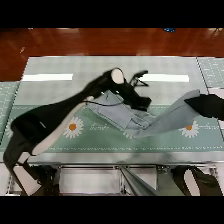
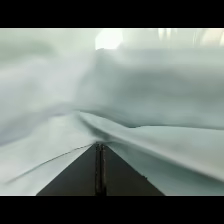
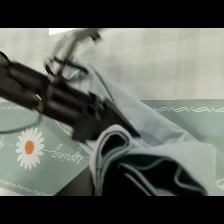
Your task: Fold the shirts.
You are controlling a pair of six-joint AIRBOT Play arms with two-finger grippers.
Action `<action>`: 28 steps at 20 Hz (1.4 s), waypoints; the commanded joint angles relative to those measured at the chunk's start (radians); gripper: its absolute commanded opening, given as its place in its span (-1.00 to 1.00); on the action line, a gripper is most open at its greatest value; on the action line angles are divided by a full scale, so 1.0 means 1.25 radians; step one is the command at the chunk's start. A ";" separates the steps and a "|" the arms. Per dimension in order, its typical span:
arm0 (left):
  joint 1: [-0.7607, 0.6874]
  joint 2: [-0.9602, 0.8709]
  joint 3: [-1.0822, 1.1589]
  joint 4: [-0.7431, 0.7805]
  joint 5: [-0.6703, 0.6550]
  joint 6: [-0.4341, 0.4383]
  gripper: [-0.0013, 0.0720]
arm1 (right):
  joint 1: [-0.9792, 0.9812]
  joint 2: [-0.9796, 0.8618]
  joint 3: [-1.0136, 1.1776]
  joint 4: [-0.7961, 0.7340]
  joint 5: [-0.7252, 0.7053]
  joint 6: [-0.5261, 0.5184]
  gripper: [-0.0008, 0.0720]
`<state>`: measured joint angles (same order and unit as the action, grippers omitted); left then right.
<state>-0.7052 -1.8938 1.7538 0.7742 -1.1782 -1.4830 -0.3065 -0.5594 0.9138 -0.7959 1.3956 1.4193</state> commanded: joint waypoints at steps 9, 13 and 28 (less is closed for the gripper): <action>0.476 0.708 -0.586 0.157 0.063 0.040 -0.92 | 0.517 -0.597 0.190 0.150 -0.375 -0.078 -0.92; 0.508 0.876 -0.752 0.151 0.066 0.036 -0.92 | 0.584 -0.855 0.377 0.151 -0.374 -0.072 -0.92; 0.515 0.873 -0.867 0.094 0.189 0.039 -0.92 | 0.509 -0.906 0.496 0.135 -0.061 -0.035 0.15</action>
<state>-0.0685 -0.7830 0.6754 0.8909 -0.9665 -1.4364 0.3904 -1.7599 1.5311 -0.5755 1.1496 1.3464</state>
